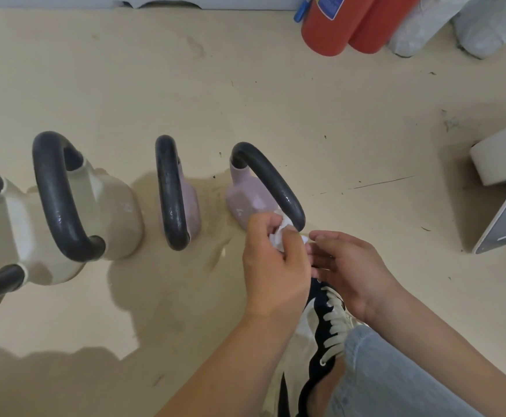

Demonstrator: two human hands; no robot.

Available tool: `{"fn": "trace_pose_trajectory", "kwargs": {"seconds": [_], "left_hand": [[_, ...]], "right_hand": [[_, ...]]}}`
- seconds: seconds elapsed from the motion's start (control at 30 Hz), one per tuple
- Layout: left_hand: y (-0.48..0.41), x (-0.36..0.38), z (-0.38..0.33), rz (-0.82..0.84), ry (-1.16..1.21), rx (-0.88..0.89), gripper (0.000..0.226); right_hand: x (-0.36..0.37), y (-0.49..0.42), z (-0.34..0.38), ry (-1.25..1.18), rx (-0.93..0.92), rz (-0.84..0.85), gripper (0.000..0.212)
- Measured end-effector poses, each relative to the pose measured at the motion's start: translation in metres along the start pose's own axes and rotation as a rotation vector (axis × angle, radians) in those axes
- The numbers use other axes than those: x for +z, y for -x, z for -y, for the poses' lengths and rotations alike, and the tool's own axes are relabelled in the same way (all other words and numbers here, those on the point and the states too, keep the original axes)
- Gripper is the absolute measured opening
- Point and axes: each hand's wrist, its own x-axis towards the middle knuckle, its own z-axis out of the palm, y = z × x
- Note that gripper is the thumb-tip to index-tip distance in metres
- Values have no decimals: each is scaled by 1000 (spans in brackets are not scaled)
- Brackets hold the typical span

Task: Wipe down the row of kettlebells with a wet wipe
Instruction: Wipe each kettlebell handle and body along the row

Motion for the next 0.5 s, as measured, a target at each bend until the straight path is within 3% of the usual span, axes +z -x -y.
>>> {"fn": "trace_pose_trajectory", "kwargs": {"seconds": [0.37, 0.5], "left_hand": [[-19, -8, 37, 46, -339, 140, 13], [-14, -20, 55, 197, -480, -29, 17]], "right_hand": [[7, -1, -1, 25, -11, -11, 18], [7, -1, -1, 19, -8, -12, 17]]}}
